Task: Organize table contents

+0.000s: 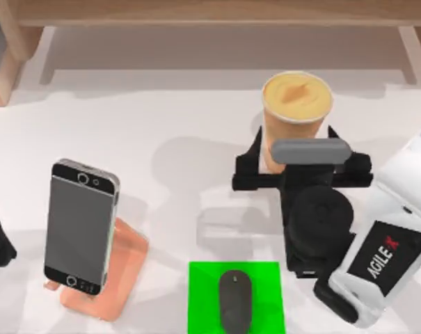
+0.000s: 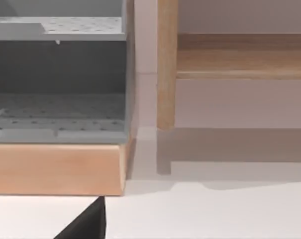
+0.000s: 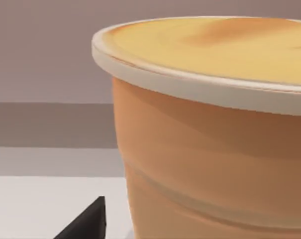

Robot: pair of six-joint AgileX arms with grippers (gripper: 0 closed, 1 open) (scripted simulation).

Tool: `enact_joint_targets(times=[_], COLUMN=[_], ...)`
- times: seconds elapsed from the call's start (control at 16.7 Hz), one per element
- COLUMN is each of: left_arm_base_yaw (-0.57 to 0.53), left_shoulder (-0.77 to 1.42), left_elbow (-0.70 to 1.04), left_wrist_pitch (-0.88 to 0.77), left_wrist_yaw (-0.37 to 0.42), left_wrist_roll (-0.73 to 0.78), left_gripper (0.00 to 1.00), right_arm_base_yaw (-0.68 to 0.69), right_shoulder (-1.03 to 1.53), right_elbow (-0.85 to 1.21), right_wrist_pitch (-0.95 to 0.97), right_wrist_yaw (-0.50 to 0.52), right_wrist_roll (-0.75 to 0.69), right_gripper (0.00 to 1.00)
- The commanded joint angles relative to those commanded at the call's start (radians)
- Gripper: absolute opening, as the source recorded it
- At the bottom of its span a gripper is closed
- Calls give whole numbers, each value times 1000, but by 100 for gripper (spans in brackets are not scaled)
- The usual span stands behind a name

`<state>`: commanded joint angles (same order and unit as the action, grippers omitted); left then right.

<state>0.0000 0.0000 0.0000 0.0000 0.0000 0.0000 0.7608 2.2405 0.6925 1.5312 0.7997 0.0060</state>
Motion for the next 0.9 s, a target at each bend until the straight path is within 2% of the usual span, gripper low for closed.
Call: enact_joint_targets(times=[0.36,0.9], left_arm_base_yaw=[0,0], left_shoulder=[0,0], left_elbow=[0,0], left_wrist_pitch=[0,0], left_wrist_yaw=[0,0], left_wrist_roll=[0,0], left_gripper=[100,100], right_arm_base_yaw=[-5,-62], right_shoulder=[2,34], right_elbow=[5,99], right_wrist_pitch=[1,-59], right_wrist_yaw=[-1,-59], right_wrist_roll=[0,-2], right_gripper=[100,100])
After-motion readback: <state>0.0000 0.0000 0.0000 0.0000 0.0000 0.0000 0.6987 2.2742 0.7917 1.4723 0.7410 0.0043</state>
